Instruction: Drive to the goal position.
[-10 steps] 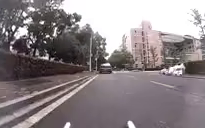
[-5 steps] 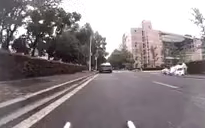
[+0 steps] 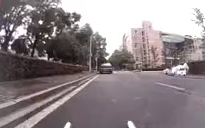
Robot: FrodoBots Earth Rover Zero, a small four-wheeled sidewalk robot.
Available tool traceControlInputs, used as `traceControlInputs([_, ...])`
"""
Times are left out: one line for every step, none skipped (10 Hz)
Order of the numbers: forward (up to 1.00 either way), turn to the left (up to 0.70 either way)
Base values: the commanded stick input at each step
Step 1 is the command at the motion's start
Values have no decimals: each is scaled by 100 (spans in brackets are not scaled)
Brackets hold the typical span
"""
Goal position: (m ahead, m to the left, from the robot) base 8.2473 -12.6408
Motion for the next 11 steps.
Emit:
traceControlInputs([45, 0])
traceControlInputs([45, 0])
traceControlInputs([45, 0])
traceControlInputs([45, 0])
traceControlInputs([45, 0])
traceControlInputs([45, 0])
traceControlInputs([45, 0])
traceControlInputs([45, 0])
traceControlInputs([45, 0])
traceControlInputs([45, 0])
traceControlInputs([45, 0])
